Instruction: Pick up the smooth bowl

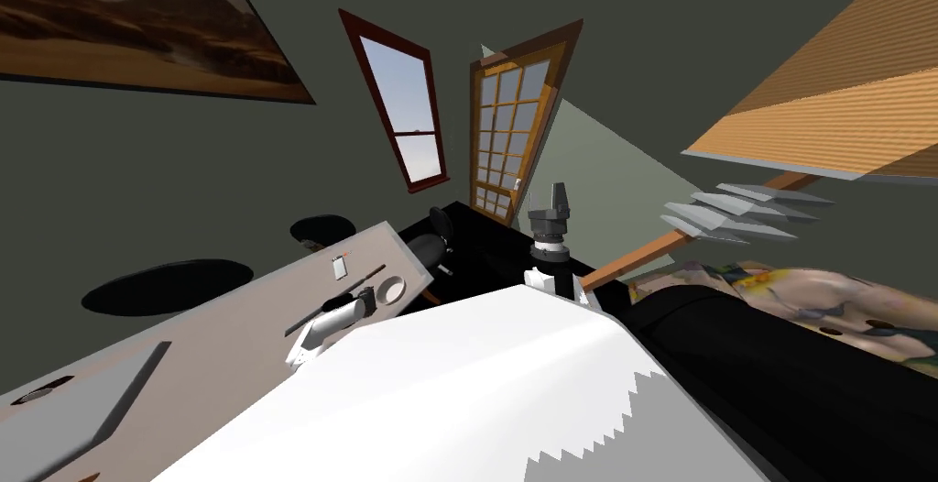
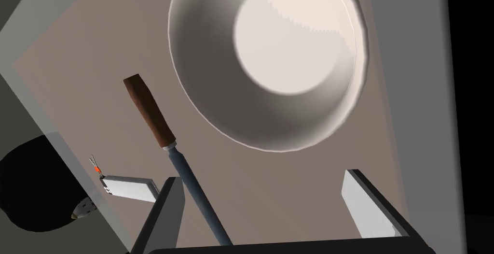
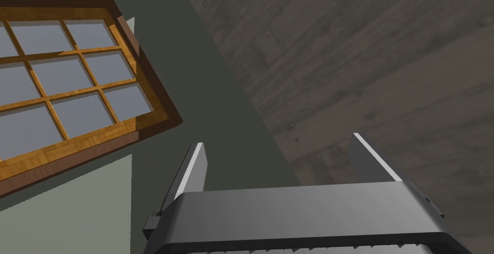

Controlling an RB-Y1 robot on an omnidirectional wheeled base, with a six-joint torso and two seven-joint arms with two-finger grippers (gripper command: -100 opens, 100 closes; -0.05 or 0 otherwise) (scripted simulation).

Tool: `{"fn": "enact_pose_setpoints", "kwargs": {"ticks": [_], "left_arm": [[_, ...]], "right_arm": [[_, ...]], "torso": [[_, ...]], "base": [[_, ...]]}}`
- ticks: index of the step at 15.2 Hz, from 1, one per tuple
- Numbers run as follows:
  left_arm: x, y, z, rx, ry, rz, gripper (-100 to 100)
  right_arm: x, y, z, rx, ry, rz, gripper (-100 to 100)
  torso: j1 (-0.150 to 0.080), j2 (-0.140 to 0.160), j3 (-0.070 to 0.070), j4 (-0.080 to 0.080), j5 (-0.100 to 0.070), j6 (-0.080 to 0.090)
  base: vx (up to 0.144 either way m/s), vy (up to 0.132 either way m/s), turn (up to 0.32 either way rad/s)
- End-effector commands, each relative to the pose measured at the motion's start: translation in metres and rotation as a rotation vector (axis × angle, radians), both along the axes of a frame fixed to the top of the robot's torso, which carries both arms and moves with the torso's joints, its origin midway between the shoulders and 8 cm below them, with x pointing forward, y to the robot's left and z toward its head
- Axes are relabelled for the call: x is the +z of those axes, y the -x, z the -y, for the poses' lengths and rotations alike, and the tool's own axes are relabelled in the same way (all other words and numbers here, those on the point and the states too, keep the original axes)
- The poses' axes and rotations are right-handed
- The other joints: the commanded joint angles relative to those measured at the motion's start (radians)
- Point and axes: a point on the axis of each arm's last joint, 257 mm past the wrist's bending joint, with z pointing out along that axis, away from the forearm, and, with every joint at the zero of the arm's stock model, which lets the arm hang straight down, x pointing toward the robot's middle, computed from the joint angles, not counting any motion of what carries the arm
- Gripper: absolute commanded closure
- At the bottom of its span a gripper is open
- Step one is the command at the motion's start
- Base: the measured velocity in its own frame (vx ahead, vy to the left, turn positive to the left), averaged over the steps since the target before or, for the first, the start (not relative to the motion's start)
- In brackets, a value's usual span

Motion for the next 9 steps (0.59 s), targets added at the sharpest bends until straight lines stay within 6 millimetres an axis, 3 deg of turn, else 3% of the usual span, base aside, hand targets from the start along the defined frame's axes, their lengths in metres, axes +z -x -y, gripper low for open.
{"fn": "enact_pose_setpoints", "kwargs": {"ticks": [1,9], "left_arm": [[-0.014,0.012,0.004,0.021,0.038,-0.06,-100],[-0.045,0.052,0.021,0.07,0.144,-0.23,-100]], "right_arm": [[0.0,0.0,0.0,0.0,0.0,0.0,0],[0.0,0.0,0.0,0.0,0.0,0.0,0]], "torso": [[0.0,0.0,0.0,0.0,0.0,0.0],[0.0,0.0,0.0,0.0,0.0,0.0]], "base": [[0.015,0.009,-0.147],[0.015,0.008,-0.111]]}}
